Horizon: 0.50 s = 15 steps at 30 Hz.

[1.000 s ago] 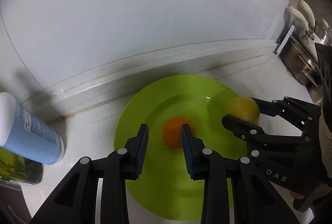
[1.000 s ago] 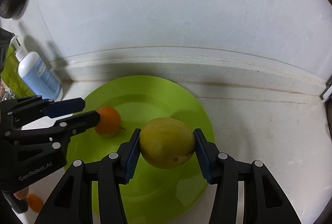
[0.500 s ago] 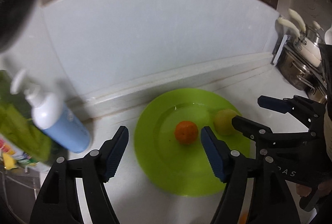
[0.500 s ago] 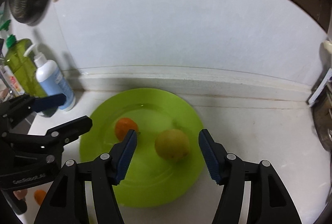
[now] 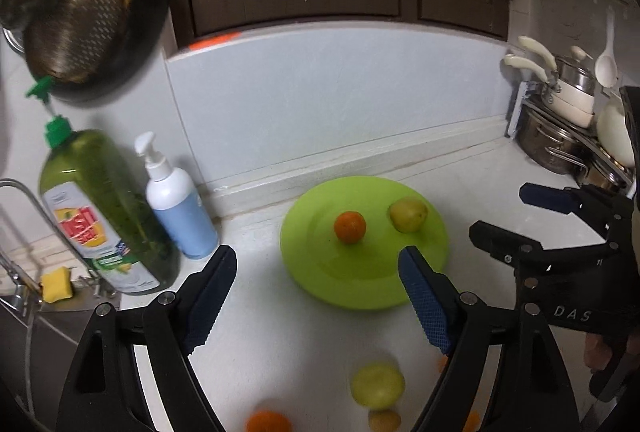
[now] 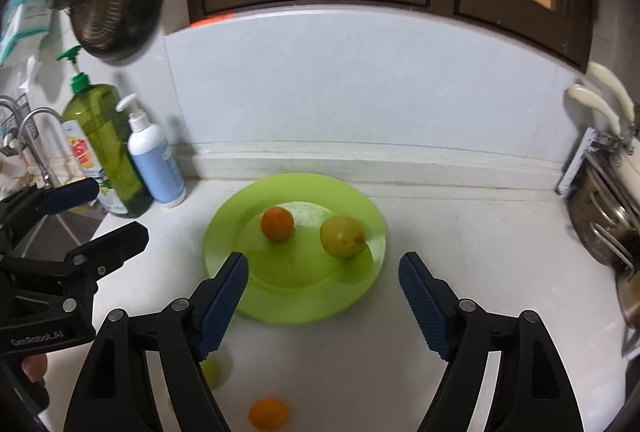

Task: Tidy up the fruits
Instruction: 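Withdraw both open grippers from the plate back toward the remaining fruits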

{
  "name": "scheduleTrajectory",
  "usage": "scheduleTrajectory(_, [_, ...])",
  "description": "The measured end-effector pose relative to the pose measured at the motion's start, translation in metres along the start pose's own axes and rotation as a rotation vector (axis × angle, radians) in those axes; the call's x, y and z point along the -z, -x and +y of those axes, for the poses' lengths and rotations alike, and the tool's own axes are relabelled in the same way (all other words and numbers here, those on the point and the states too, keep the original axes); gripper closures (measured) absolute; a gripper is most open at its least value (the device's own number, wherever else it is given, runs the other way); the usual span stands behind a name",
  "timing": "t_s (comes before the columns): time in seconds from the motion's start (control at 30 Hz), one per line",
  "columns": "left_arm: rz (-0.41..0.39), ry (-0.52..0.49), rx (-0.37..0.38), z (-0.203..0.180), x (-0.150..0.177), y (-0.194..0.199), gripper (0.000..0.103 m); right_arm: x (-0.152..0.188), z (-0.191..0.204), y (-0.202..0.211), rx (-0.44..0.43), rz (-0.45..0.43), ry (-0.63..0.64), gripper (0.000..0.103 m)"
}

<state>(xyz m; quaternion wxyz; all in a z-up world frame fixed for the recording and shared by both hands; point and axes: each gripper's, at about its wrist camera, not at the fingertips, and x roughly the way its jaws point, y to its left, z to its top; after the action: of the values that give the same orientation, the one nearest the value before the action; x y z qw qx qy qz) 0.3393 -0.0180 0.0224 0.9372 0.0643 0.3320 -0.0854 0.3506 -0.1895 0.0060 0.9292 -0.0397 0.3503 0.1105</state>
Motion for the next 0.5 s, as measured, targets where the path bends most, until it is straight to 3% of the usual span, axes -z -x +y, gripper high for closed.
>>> scheduleTrajectory(0.5, [-0.021,-0.026,0.049,-0.023,0.052,0.074,0.02,0.049,0.009,0.087,0.046,-0.072,0.032,0.025])
